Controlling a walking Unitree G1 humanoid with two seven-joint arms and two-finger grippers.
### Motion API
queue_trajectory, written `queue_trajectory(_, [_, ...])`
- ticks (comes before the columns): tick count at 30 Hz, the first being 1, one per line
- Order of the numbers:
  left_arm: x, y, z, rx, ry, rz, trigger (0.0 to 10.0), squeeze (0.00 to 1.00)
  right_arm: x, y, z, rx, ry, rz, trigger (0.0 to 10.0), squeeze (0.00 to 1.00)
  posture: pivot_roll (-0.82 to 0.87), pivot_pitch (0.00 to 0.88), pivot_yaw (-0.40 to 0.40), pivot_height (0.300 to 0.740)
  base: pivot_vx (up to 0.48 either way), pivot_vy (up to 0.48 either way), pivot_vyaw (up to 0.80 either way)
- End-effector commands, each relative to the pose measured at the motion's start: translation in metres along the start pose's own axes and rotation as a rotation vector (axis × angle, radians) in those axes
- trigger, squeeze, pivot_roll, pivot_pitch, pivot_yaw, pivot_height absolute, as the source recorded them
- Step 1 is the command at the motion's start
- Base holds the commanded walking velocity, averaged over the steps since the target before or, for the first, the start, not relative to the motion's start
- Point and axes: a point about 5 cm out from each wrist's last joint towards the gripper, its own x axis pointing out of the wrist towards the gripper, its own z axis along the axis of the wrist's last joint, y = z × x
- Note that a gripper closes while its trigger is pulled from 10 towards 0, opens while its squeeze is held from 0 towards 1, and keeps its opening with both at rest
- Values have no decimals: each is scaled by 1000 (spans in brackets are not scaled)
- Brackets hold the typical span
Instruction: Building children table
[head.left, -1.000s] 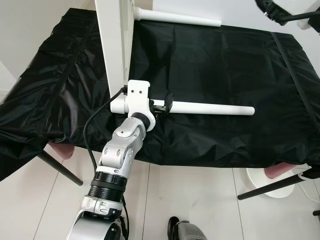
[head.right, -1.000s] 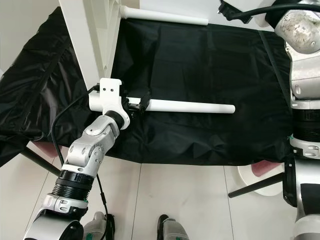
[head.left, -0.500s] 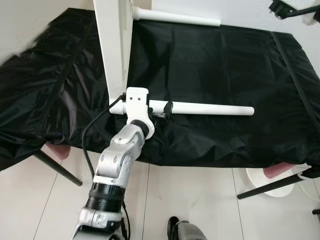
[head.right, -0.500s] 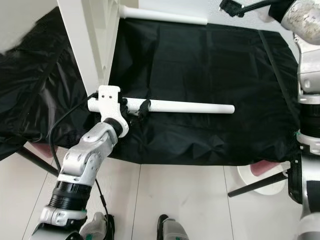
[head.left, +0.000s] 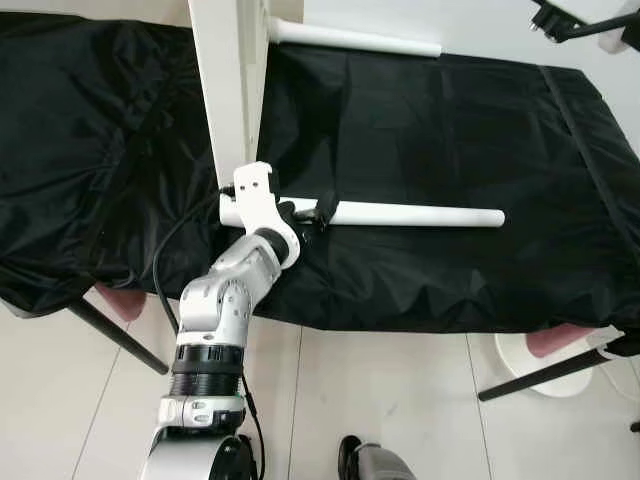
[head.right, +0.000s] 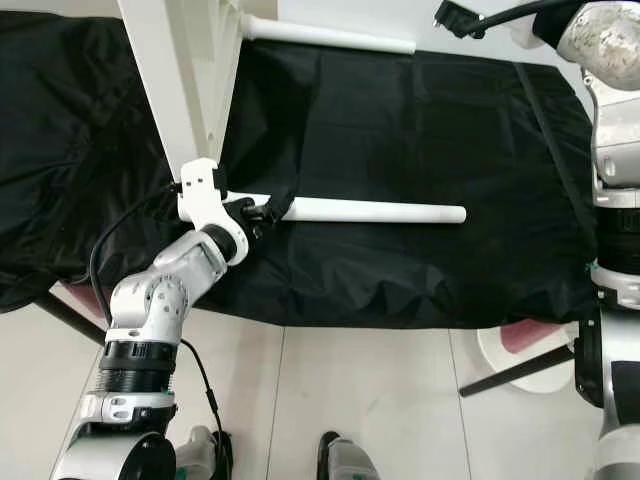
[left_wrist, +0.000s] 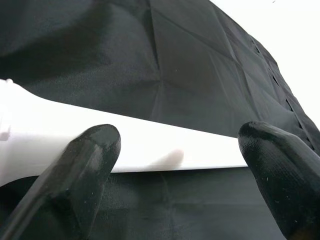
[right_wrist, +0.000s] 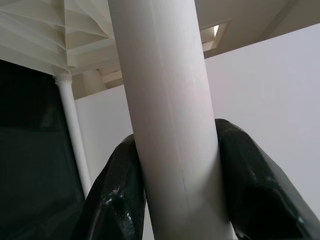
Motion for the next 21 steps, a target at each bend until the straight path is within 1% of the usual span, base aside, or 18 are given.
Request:
queue_trajectory(1, [-6, 36, -28, -76, 117, 398, 10000, 0, -2, -7, 5, 9, -30, -35, 10000, 0, 27, 225, 35, 740, 0, 0, 0])
queue_trajectory(3, [-5, 37, -33, -89, 159, 416, 10000, 0, -2, -8, 6, 9, -29, -36, 10000, 0, 24, 228, 44, 740, 0, 0, 0])
queue_trajectory(4, [-5, 37, -33, -89, 159, 416, 10000, 0, -2, -8, 6, 9, -29, -36, 10000, 0, 24, 228, 44, 740, 0, 0, 0])
queue_trajectory(8, [-13, 45, -55, -159, 277, 474, 10000, 0, -3, -8, 6, 5, -28, -35, 10000, 0, 25, 233, 48, 740, 0, 0, 0])
queue_trajectory(9, [-13, 45, -55, -159, 277, 474, 10000, 0, -3, -8, 6, 5, -28, -35, 10000, 0, 25, 233, 48, 740, 0, 0, 0])
queue_trajectory(10, [-16, 47, -60, -188, 295, 489, 10000, 0, -3, -8, 6, 5, -28, -36, 10000, 0, 28, 235, 48, 740, 0, 0, 0])
queue_trajectory(15, [-21, 54, -65, -196, 303, 535, 10000, 0, -3, -8, 5, 4, -27, -36, 10000, 0, 31, 234, 45, 740, 0, 0, 0])
queue_trajectory(16, [-27, 58, -75, -213, 347, 555, 10000, 0, -3, -8, 4, 3, -26, -38, 10000, 0, 34, 230, 44, 740, 0, 0, 0])
queue_trajectory(17, [-27, 58, -75, -213, 347, 555, 10000, 0, -3, -8, 4, 3, -26, -38, 10000, 0, 34, 230, 44, 740, 0, 0, 0])
queue_trajectory(20, [-34, 65, -85, -232, 382, 591, 10000, 0, -2, -8, 4, 3, -28, -41, 10000, 0, 35, 225, 40, 740, 0, 0, 0])
queue_trajectory(21, [-34, 65, -85, -232, 382, 591, 10000, 0, -2, -8, 4, 3, -28, -41, 10000, 0, 35, 225, 40, 740, 0, 0, 0])
